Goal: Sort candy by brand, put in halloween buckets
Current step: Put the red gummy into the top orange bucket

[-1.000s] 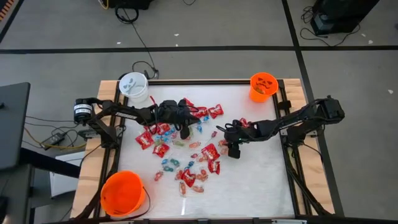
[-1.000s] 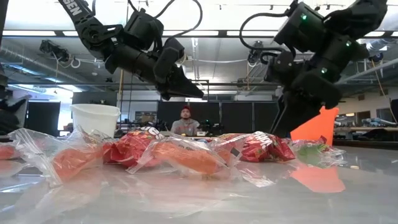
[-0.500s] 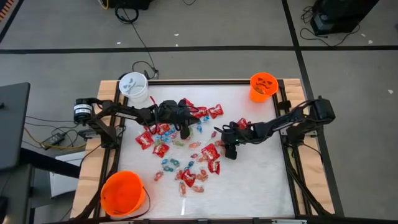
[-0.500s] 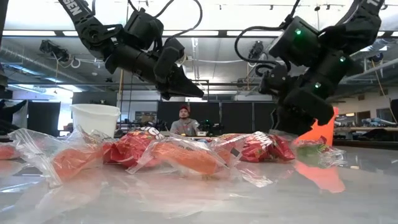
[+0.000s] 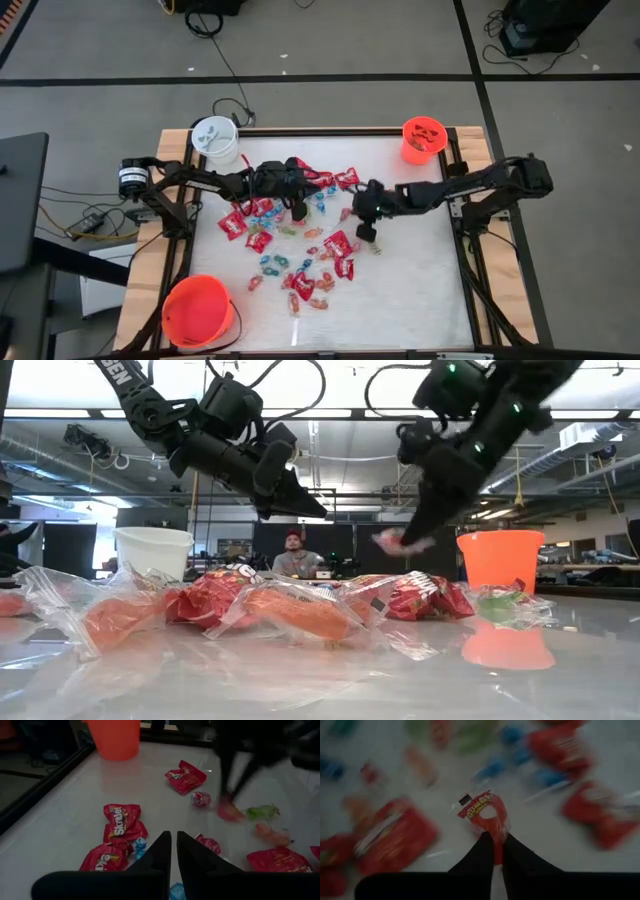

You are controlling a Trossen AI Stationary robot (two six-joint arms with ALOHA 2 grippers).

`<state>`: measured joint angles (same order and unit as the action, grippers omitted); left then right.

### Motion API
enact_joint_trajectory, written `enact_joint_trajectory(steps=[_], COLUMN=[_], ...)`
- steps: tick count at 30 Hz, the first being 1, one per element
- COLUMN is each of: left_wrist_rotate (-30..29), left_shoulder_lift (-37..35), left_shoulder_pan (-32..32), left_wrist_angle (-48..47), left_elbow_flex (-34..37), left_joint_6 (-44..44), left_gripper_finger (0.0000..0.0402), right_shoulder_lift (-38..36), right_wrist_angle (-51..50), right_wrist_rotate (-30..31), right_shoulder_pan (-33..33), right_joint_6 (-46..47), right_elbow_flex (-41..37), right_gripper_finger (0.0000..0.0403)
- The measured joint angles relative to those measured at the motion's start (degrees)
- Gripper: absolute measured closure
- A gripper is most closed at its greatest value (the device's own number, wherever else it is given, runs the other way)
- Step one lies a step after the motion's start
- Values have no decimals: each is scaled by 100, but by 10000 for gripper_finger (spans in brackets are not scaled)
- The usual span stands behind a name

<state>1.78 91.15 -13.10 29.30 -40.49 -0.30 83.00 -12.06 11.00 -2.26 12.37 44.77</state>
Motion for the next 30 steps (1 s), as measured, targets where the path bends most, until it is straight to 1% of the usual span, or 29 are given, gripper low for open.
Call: enact_joint_trajectory(steps=[3,8,12,13,17,23,26,28,30], left_wrist_rotate=[-41,-59,-59,-59,-59,-59,-59,-59,-59], left_shoulder_lift=[0,0,0,0,0,0,0,0,0], left_shoulder_pan=[0,0,0,0,0,0,0,0,0], left_wrist_angle=[9,-76,-149,-165,-179,-215,-233,-247,-278], left_elbow_flex=[0,0,2,2,2,1,2,0,0], left_joint_6=[2,5,153,164,194,281,306,306,304], left_gripper_finger=[364,364,364,364,365,365,365,365,365], right_shoulder_lift=[-210,-386,-171,-122,-86,-78,-82,-82,-82], right_wrist_angle=[-638,-1288,-2907,-3079,-2977,-3265,-3387,-3689,-4062], right_wrist_rotate=[612,1507,1661,1762,1884,2050,2481,2884,3061], right_shoulder_pan=[-318,-1018,-1991,-2173,-2560,-2933,-3132,-3240,-3361], right_joint_6=[262,399,1022,1080,857,465,305,469,695], right_elbow_flex=[339,614,1016,1042,1075,1419,1713,1854,1935], right_gripper_finger=[384,384,383,383,379,380,380,378,376])
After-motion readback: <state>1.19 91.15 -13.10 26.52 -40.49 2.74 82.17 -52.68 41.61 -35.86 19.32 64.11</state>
